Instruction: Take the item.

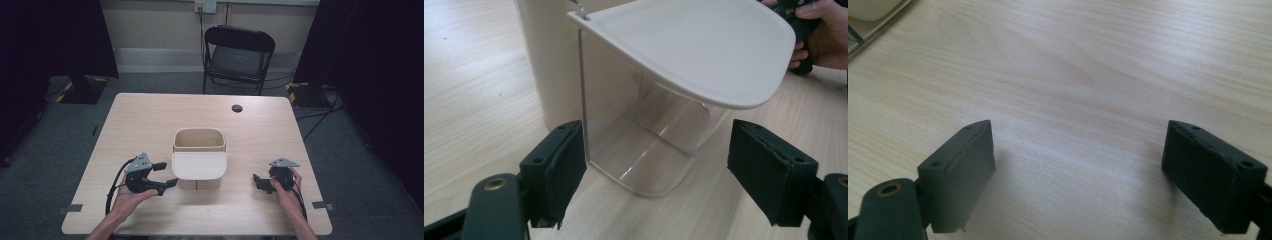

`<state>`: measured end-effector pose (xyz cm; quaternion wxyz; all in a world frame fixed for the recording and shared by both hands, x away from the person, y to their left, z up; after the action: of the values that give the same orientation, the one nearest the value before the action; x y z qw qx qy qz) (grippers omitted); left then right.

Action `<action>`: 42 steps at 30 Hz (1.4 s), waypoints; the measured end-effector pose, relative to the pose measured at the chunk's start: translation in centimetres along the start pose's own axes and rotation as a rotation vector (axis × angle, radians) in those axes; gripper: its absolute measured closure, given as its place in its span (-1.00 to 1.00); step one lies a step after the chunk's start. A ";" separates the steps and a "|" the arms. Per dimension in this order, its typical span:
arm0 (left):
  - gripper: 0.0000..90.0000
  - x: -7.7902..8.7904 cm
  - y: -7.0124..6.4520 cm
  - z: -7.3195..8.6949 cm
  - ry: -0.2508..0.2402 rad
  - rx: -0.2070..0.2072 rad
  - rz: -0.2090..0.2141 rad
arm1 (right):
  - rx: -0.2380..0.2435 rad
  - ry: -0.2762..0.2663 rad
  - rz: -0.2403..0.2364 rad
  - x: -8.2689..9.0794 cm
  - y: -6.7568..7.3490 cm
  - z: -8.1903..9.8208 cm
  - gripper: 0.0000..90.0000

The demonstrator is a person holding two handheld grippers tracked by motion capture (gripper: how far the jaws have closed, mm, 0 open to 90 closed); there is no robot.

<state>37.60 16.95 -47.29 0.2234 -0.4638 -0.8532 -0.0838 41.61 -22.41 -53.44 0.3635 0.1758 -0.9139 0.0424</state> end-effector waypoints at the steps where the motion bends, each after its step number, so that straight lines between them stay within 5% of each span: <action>1: -0.49 0.0 -0.1 -0.1 -0.006 0.002 0.007 | 0.000 0.000 0.000 0.0 0.0 0.0 -0.71; 25: -0.39 -0.8 -1.0 -0.8 -0.008 -0.038 0.042 | 0.000 0.000 0.000 0.0 0.0 0.0 -0.71; 42: -0.39 -0.7 -0.9 -1.0 -0.010 -0.059 0.030 | 0.000 0.000 0.000 0.0 0.0 0.0 -0.71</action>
<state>37.48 15.54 -46.69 0.2067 -0.4833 -0.8444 -0.1032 41.61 -22.40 -53.43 0.3635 0.1757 -0.9139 0.0422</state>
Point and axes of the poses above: each handheld gripper's, and its own axes: x roughly backward along the jaws, z roughly out of its underside, y roughly to its left, the point moved 5 cm from there along -x, roughly forward along the jaws, and after that the axes turned 5 degrees about -x, right-handed, at the moved point
